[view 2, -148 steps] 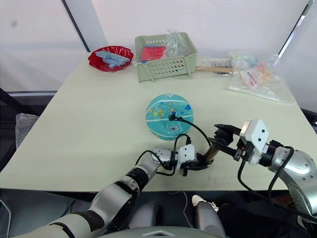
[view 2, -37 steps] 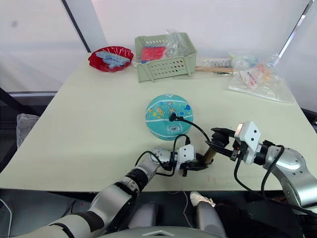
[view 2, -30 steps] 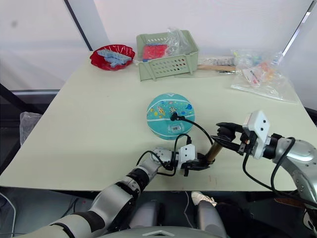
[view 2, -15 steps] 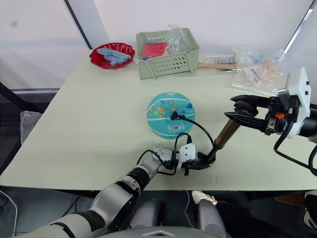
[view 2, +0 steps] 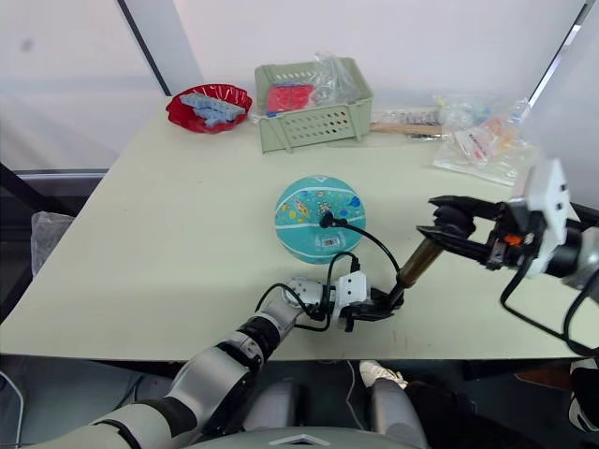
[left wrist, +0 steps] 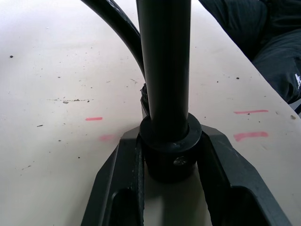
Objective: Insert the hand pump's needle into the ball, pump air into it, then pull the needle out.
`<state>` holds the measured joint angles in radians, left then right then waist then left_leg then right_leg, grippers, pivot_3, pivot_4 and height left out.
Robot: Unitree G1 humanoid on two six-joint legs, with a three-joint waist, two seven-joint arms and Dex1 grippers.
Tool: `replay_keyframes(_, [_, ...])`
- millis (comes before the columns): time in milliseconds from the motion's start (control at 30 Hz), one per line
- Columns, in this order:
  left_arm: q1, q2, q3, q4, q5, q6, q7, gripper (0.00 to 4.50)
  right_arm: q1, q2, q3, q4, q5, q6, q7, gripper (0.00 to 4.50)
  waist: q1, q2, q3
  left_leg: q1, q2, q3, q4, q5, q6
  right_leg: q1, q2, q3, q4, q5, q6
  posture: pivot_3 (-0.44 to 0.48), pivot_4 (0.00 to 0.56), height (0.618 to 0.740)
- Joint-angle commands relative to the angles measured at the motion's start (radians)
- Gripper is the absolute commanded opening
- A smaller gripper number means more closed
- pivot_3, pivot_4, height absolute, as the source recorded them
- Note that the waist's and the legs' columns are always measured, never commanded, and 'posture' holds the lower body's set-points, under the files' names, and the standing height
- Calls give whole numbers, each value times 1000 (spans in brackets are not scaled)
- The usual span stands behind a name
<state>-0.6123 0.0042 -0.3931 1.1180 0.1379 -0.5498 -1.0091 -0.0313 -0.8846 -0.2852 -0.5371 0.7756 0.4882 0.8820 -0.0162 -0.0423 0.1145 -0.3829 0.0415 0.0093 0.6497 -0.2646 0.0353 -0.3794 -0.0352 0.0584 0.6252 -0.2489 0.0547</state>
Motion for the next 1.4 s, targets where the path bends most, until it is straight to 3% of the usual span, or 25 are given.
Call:
replay_keyframes(33, [60, 41, -47, 100, 79, 49, -30, 1081, 54, 46, 118, 79, -161, -66, -17, 1668, 0, 0, 0, 0, 0, 0, 0, 0, 0, 0, 0, 0, 0, 0, 0, 0, 150, 736])
replay_keyframes(300, [63, 41, -45, 97, 78, 49, -27, 1081, 109, 150, 229, 171, -320, -207, -42, 1668, 1, 1, -4, 1, 1, -3, -1, 0, 0, 0, 0, -4, 0, -2, -4, 0, 150, 736])
replay_keyframes(667, [60, 36, -47, 102, 80, 46, -25, 1081, -25, 16, -5, 47, -89, -55, -10, 1668, 9, 12, 7, -3, -3, -4, -1, 0, 0, -1, -3, -6, 0, -2, -3, 0, 150, 736])
replay_keyframes(1067, [59, 31, -45, 104, 74, 43, -36, 1081, -214, -163, -229, 51, 185, 166, -12, 1668, 9, 17, 11, -12, -4, -12, 3, 0, 0, -4, -3, -13, -1, -2, -3, 0, 150, 736])
replay_keyframes(1267, [60, 33, -44, 103, 70, 44, -40, 1081, -271, -208, -264, 62, 232, 225, -27, 1668, 9, 18, 11, -12, -3, -13, 3, 0, 0, -4, -4, -14, -1, -2, -4, 0, 150, 736])
replay_keyframes(1400, [62, 36, -43, 103, 69, 44, -44, 1081, -211, -184, -229, 26, 188, 220, -17, 1668, 9, 18, 11, -12, -3, -14, 3, 0, 0, -4, -5, -14, -1, -2, -4, 0, 150, 736])
